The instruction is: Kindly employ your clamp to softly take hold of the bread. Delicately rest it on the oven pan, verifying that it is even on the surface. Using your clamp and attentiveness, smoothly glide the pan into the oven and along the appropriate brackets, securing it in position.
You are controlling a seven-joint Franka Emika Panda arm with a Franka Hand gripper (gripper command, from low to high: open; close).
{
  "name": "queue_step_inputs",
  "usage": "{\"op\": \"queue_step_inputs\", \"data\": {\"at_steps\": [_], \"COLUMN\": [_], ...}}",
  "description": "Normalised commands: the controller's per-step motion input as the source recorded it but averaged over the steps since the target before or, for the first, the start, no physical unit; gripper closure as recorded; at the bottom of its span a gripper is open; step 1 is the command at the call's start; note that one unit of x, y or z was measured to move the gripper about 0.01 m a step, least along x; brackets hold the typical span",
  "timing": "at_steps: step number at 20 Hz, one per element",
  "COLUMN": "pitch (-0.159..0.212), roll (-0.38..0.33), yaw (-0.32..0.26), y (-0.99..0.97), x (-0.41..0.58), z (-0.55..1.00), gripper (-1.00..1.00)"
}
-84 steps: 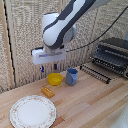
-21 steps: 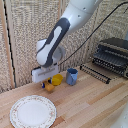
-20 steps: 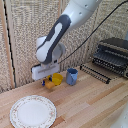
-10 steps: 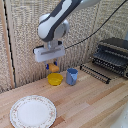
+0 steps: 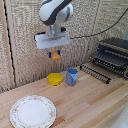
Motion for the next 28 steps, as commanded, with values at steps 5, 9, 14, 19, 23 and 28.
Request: {"op": "queue_step_inputs", "data": {"at_steps": [5, 9, 14, 19, 23, 28], "pitch": [-0.001, 0.001, 0.003, 0.000, -0.022, -0.054], "roll": [-0.024, 0.003, 0.001, 0.000, 0.000, 0.000], "yaw": [-0.240, -0.180, -0.198, -0.220, -0.238, -0.265], "y": [-0.41, -0.68, -0.67, -0.61, -0.57, -0.52], "x": [0.295, 0.017, -0.093, -0.223, -0.185, -0.114], "z": [0.49, 0.38, 0.17, 0.02, -0.06, -0.15], "gripper": [1.00, 1.00, 1.00, 1.00, 1.00, 1.00]}}
